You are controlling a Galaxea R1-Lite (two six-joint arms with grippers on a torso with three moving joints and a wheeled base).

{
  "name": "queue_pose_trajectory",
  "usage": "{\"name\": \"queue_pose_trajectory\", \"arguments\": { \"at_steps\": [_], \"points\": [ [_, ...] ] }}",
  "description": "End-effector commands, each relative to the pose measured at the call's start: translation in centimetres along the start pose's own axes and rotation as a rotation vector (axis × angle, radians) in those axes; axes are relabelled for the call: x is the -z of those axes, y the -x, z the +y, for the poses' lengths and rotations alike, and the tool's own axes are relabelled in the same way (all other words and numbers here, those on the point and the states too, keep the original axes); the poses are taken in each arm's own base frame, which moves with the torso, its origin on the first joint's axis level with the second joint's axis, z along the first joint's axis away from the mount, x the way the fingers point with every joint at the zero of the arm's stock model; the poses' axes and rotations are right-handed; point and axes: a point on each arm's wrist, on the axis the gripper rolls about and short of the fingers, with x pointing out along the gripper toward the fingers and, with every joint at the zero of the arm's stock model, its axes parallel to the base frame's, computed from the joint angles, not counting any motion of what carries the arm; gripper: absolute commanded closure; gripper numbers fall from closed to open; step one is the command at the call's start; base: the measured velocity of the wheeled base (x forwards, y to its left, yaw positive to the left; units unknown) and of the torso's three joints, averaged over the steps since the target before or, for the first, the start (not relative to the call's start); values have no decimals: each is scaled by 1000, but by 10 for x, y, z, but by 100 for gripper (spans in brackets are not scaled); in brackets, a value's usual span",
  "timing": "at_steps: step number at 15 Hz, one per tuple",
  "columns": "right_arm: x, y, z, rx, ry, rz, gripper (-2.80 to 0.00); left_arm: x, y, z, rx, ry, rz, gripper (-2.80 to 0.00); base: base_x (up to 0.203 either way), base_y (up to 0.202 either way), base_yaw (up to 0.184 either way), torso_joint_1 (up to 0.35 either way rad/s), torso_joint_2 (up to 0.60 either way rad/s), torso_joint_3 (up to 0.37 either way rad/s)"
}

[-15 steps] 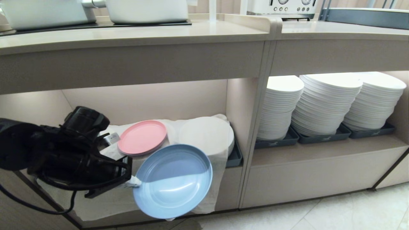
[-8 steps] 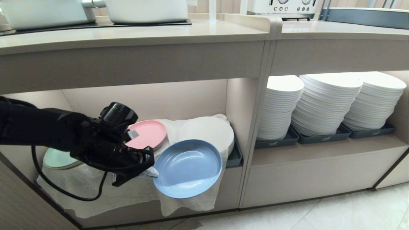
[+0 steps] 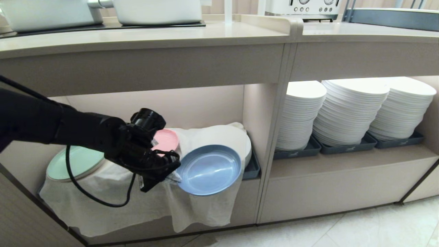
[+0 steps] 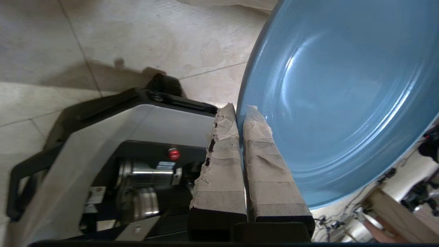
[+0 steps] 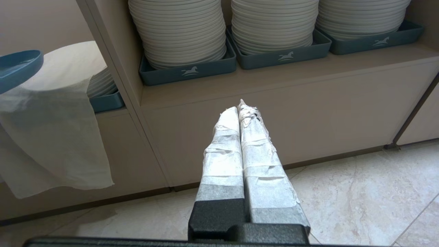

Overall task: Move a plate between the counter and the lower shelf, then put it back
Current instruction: Put the plate in the cupboard

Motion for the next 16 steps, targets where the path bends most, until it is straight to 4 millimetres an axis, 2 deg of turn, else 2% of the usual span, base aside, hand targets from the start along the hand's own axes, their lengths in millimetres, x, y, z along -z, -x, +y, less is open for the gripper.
{"name": "queue_pose_trajectory", "arguments": {
  "at_steps": [1,6,11,16],
  "points": [
    [0,0,0,0,0,-1,0,1,-11,-10,1,10,14,0,0,0,0,0,0,0],
    [0,0,0,0,0,-1,0,-1,-25,-30,0,81,-12,0,0,0,0,0,0,0],
    [0,0,0,0,0,-1,0,-6,-41,-37,-42,131,-69,0,0,0,0,0,0,0],
    [0,0,0,0,0,-1,0,-18,-46,-51,-15,126,-118,0,0,0,0,0,0,0]
  ]
}}
